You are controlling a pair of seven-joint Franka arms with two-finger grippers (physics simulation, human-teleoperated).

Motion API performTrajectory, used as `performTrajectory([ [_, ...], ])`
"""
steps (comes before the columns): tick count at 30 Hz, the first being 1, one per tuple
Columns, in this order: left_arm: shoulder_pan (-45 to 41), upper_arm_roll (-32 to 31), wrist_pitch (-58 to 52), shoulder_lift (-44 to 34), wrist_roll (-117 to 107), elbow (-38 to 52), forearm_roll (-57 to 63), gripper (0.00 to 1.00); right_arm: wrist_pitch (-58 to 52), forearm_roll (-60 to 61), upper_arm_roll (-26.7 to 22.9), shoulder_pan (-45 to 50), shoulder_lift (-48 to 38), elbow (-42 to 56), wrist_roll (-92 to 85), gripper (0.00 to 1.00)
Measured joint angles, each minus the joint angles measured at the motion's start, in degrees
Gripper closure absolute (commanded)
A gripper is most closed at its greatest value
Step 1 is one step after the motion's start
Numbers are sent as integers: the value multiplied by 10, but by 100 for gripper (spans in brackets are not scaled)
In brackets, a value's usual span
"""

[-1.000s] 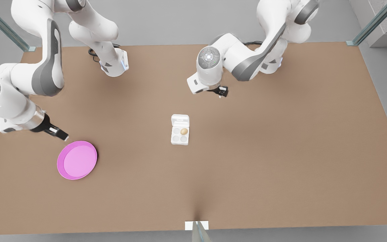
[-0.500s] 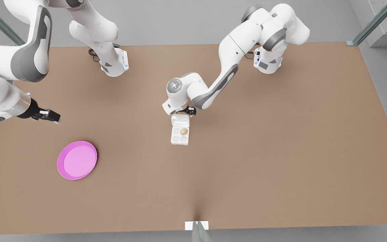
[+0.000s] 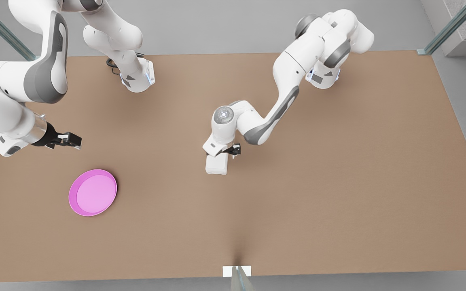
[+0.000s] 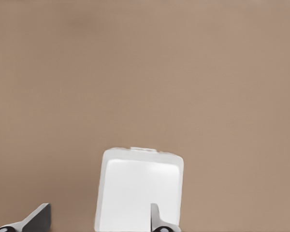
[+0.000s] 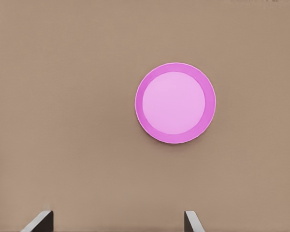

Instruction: Pack egg into the box and close the box lid

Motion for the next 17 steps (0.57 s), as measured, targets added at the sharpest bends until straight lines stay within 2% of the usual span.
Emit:
performTrajectory([
  [2, 54, -3, -51, -66, 8, 35, -2, 0, 0, -1, 0, -2, 2, 0, -5, 0],
  [4, 155, -6, -111, -147, 37, 40, -5, 0, 0, -2, 0, -2, -6, -1, -9, 0],
  [6, 218, -2, -173, -191, 81, 44, 31, 0, -1, -3, 11, -9, -36, -9, -13, 0],
  [8, 339, -5, -232, -229, 127, 42, -19, 0, -3, -4, 25, -15, -51, -13, -17, 0],
  [9, 403, -5, -250, -285, 148, -7, -53, 0, -3, -4, 29, -13, -52, -14, -18, 0],
  [10, 442, -7, -251, -378, 168, -115, -76, 0, -3, -4, 30, -9, -52, -14, -20, 0],
  [11, 465, -8, -251, -435, 187, -188, -93, 0, -3, -5, 31, -4, -51, -14, -21, 0],
  [12, 484, -10, -249, -460, 204, -221, -106, 0, -3, -5, 32, 1, -50, -13, -23, 0],
  [17, 532, -3, -244, -446, 278, -225, -138, 0, -4, -6, 32, 19, -49, -8, -28, 0],
])
